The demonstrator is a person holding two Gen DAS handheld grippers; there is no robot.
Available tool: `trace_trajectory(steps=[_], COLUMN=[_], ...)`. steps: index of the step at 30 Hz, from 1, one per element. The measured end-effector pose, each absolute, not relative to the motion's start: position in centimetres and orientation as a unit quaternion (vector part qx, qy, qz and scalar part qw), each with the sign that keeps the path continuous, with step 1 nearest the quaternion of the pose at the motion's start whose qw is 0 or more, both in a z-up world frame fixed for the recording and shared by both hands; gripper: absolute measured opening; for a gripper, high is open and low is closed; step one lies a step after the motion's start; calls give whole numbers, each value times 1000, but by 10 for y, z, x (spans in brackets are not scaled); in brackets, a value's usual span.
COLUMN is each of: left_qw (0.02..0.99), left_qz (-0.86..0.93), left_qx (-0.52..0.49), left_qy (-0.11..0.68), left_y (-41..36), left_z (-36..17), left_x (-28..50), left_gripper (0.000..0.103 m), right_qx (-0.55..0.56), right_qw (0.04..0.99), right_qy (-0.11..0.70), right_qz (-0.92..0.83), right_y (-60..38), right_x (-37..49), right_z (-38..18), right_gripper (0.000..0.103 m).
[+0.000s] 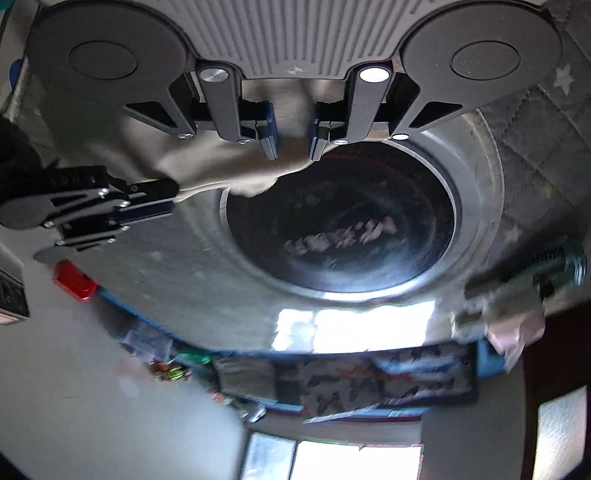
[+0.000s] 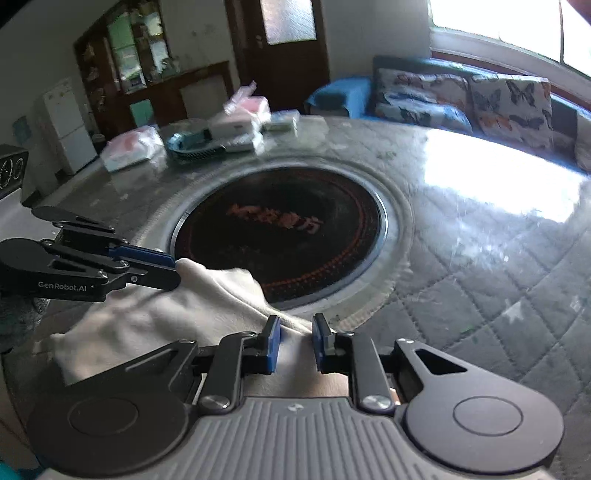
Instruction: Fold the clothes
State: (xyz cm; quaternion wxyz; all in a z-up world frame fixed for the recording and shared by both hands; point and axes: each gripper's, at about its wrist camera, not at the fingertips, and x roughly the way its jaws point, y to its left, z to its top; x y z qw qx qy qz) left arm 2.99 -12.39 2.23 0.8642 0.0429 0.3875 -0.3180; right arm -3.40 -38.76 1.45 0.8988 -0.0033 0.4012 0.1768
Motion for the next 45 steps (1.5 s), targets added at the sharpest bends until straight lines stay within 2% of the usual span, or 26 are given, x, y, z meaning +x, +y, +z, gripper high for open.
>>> trace_trajectory(steps=[3, 8, 13, 15, 17, 22, 30, 40, 45], left_qw=[868, 866, 859, 858, 860, 863, 866, 881, 884], left_qz=[-313, -339, -342, -337, -337, -350, -362, -338, -319], left_qx=[36, 22, 44, 46, 40, 39, 84, 62, 55], left_qy=[383, 368, 379, 385, 381, 362, 335, 325, 339], left_y=[-124, -130, -149, -151, -148, -140, -137, -116, -106], left_z=[25, 37, 26, 20, 24, 35, 31, 32, 23], left_x=[35, 31, 36, 39, 37, 17, -34, -51, -50], left_gripper=[22, 23, 23, 29, 29, 29, 29, 30, 30], right_qx=[-5, -6, -29, -24, -31, -55, -105, -63, -31], right_qw=[900, 905, 898, 899, 900, 900, 886, 918, 920], right_qy=[399, 382, 395, 394, 387, 370, 368, 332, 361], right_qz=[173, 189, 194, 192, 198, 224, 263, 207, 151], right_y=[-387, -381, -365, -367, -366, -358, -327, -362, -398], right_x=[-31, -39, -32, -31, -38, -63, -110, -131, -122], right_z=[15, 29, 15, 16, 23, 39, 22, 40, 19], right_gripper=[22, 22, 22, 22, 22, 22, 23, 23, 23])
